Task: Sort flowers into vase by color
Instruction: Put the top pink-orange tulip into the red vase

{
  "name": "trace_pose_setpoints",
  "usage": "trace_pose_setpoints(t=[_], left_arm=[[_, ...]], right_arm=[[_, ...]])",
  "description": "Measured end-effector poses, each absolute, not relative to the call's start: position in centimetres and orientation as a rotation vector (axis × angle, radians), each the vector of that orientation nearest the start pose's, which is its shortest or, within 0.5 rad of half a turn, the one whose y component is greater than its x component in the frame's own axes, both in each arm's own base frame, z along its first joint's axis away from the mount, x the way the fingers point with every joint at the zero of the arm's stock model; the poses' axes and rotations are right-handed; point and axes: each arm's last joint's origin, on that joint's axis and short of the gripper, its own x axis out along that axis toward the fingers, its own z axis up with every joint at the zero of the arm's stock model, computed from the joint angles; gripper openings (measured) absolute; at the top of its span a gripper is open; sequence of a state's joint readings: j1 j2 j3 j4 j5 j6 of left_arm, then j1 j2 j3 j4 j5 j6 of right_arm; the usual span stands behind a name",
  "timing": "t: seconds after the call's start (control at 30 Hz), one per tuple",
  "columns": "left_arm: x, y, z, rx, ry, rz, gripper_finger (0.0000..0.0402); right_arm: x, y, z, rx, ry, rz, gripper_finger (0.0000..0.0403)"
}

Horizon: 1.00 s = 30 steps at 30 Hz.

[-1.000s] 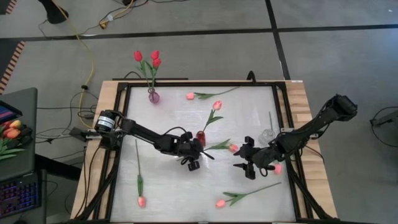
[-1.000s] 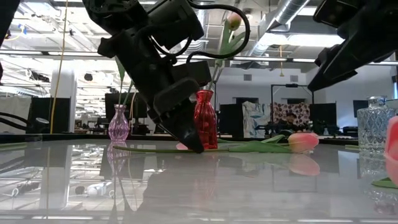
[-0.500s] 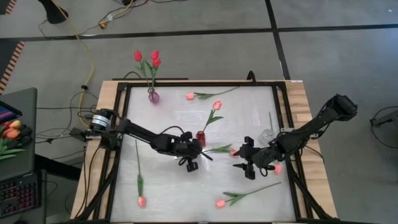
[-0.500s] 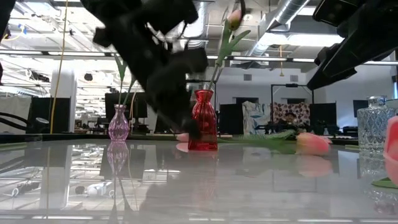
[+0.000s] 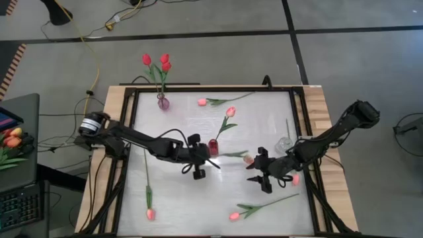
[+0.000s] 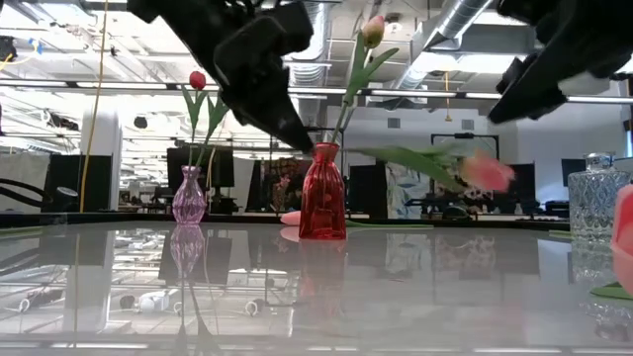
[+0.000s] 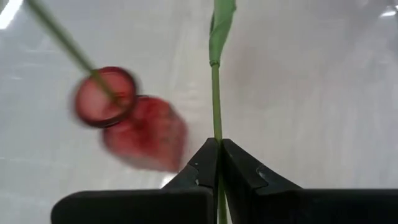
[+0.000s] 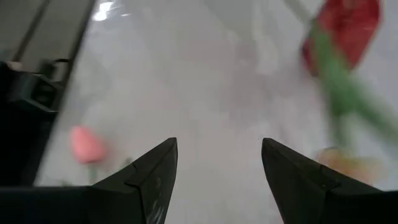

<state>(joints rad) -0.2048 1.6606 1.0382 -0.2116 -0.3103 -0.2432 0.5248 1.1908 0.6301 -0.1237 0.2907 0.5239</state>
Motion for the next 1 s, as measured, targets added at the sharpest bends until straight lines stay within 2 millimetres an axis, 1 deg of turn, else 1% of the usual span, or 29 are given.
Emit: trace_pose_setpoints(t=[0.23,0.47,0.67,0.73,0.8,0.9,1.0], left_arm=[[31.9,-6.3,22.4,0.027,0.779,0.219,0.0000],[30.4,-6.2,25.1,0.061,0.718,0.194,0.0000],[28.7,-6.0,27.4,0.071,0.630,0.171,0.0000],[27.8,-5.8,27.7,0.054,0.572,0.163,0.0000],[26.9,-5.8,27.6,0.030,0.504,0.146,0.0000],[25.6,-5.8,27.3,-0.023,0.340,0.087,0.0000],[24.6,-5.7,27.0,-0.080,0.138,-0.003,0.0000]], right_arm=[[20.6,12.7,22.4,0.244,0.653,0.173,0.0260],[20.0,13.7,22.4,0.257,0.665,0.212,0.0260],[19.9,13.8,22.5,0.267,0.662,0.206,0.0260],[19.9,13.8,22.5,0.261,0.654,0.187,0.0260],[20.0,13.8,22.4,0.256,0.650,0.173,0.0260],[20.2,13.7,22.2,0.232,0.645,0.155,0.0260],[20.6,13.4,22.0,0.204,0.630,0.111,0.0260]])
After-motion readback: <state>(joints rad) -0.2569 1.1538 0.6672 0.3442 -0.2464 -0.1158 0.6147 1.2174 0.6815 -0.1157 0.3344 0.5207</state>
